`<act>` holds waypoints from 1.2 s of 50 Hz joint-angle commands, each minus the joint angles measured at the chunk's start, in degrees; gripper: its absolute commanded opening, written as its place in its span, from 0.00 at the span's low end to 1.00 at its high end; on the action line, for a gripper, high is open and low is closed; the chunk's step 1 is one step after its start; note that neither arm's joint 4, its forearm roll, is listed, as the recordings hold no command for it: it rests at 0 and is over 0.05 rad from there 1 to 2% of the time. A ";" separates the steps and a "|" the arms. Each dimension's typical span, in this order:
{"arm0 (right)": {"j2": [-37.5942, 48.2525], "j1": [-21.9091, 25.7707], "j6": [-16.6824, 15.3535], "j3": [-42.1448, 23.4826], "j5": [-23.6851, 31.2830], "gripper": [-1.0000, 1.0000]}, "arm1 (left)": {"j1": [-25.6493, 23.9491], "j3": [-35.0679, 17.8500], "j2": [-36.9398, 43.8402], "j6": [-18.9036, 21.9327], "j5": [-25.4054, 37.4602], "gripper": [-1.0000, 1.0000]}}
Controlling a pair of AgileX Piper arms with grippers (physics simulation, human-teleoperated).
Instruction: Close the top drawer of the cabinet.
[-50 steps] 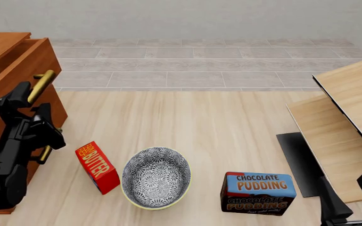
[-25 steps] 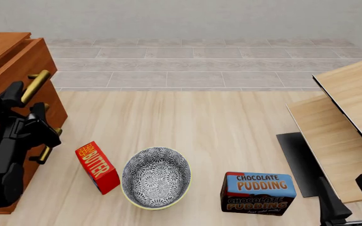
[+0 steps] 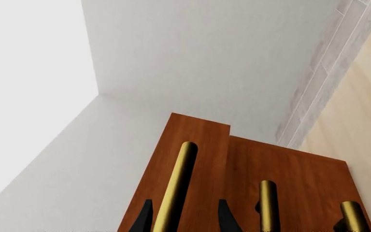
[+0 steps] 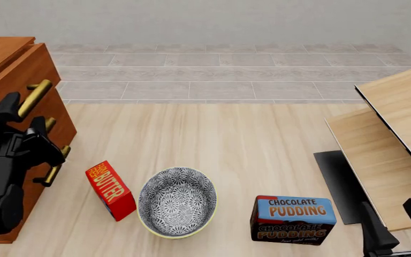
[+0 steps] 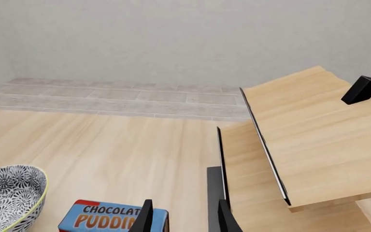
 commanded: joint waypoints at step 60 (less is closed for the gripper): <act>0.00 2.98 -0.24 0.01 0.68 1.00 | 7.31 -1.71 6.33 -2.83 0.01 1.00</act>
